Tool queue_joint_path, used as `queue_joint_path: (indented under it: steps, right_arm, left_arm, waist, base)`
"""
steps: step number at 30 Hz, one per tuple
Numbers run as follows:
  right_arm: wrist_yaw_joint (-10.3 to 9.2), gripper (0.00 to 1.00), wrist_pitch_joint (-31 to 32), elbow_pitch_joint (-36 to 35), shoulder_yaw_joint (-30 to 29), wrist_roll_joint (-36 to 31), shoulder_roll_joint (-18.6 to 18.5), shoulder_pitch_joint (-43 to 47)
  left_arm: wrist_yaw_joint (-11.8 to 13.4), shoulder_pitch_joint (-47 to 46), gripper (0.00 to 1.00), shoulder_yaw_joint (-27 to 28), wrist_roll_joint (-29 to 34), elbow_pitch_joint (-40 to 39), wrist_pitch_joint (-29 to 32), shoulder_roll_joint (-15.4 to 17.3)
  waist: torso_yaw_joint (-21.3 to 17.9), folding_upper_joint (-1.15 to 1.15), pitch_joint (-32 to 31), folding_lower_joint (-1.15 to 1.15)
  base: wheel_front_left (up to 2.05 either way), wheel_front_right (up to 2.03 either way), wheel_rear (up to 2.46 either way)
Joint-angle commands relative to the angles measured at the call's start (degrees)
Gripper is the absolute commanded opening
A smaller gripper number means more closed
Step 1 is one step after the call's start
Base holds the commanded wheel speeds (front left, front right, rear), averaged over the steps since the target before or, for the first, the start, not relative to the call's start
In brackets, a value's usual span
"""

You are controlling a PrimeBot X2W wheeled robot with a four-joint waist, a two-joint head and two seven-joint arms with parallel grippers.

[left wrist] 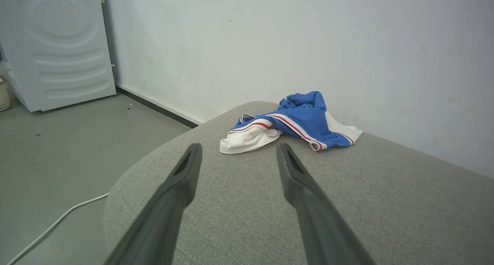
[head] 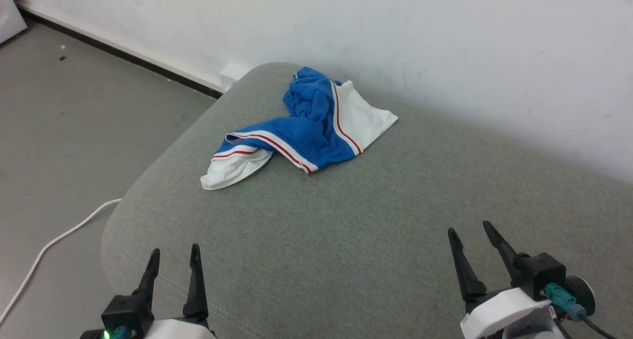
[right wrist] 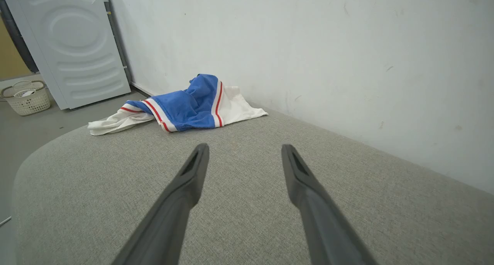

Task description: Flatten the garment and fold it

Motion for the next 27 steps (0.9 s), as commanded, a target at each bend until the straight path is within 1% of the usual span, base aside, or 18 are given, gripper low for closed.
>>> queue_joint_path:
  steps: [1,13,27]
  right_arm:
    - [-0.11,1.0,-0.6,0.3,0.1,0.3,0.2,-1.0]
    - [-0.12,1.0,-2.1,1.6,0.0,0.5,0.2,-1.0]
    - [-0.12,1.0,-2.1,1.7,-0.1,0.1,0.2,-1.1]
  left_arm:
    - [0.0,0.8,1.0,0.3,-0.4,0.3,-0.7,-0.3]
    - [-0.2,1.5,1.0,0.5,-1.3,1.0,-2.2,-0.3]
    - [-0.4,1.3,1.0,0.9,-2.3,0.8,-2.2,-0.3]
  waist:
    - [0.7,0.0,-0.2,0.0]
    - [4.4,0.0,-0.6,0.0]
    - [3.9,0.0,-0.5,0.0]
  base:
    - [0.0,0.0,0.0]
    - [0.0,0.0,0.0]
    - [0.0,0.0,0.0]
